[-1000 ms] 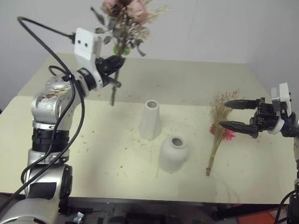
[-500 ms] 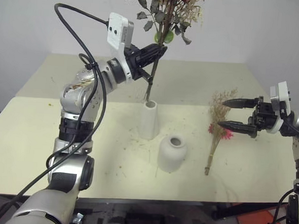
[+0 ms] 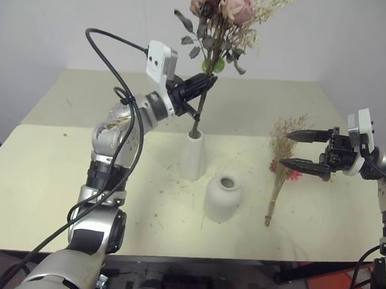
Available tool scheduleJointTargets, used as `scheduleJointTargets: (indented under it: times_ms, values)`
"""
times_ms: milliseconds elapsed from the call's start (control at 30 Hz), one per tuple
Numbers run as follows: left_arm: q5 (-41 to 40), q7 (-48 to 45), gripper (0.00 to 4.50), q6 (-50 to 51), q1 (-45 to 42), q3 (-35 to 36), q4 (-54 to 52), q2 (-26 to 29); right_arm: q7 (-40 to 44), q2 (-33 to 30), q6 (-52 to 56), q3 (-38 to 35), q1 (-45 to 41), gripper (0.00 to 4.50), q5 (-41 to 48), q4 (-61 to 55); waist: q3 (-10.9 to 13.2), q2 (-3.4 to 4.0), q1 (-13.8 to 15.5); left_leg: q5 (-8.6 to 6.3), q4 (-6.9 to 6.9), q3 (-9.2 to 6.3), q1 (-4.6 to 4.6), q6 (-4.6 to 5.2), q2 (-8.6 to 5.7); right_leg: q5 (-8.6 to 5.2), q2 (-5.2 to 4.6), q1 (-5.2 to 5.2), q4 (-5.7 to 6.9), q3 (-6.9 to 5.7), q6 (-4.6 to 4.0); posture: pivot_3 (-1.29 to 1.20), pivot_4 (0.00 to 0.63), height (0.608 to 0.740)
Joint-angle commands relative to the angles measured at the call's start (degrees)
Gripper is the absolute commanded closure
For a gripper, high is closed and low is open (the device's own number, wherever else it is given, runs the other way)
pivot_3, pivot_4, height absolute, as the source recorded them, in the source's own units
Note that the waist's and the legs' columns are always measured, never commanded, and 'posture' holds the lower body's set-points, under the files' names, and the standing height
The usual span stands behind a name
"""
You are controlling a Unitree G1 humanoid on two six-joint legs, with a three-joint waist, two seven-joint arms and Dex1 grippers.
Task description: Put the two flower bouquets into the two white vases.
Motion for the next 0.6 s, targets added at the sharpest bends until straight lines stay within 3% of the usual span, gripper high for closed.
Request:
scheduleJointTargets:
  times_ms: [33,567,600]
  values:
    - [-0.12,-0.12,4.39,-1.14,0.42,-0.07,-2.01,-0.50,-0.36,-0.85,0.48,-2.34,-0.17,0.07,1.80,-2.52,0.00,0.00,0.01,0.00,0.00,0.00,0.00,0.00,0.00,0.00,0.00,0.00,0.00,0.00,0.00,0.00,0.150,0.740]
    - [0.09,2.34,4.39,0.95,7.62,-1.29,-5.96,-1.00,-1.11,-0.48,0.90,-2.60,0.67,0.07,1.65,-4.07,0.00,0.00,0.10,0.00,0.00,-0.01,0.01,0.00,0.00,0.00,0.00,0.01,0.00,0.01,0.00,0.00,0.150,0.740]
    - [-0.01,2.58,4.04,1.39,7.73,-1.29,-6.08,-0.91,-1.15,-0.48,0.94,-2.63,0.69,0.07,1.66,-4.12,0.00,0.00,0.09,0.00,0.00,-0.01,0.02,0.00,0.00,0.00,0.00,0.02,0.01,0.00,0.00,0.00,0.150,0.740]
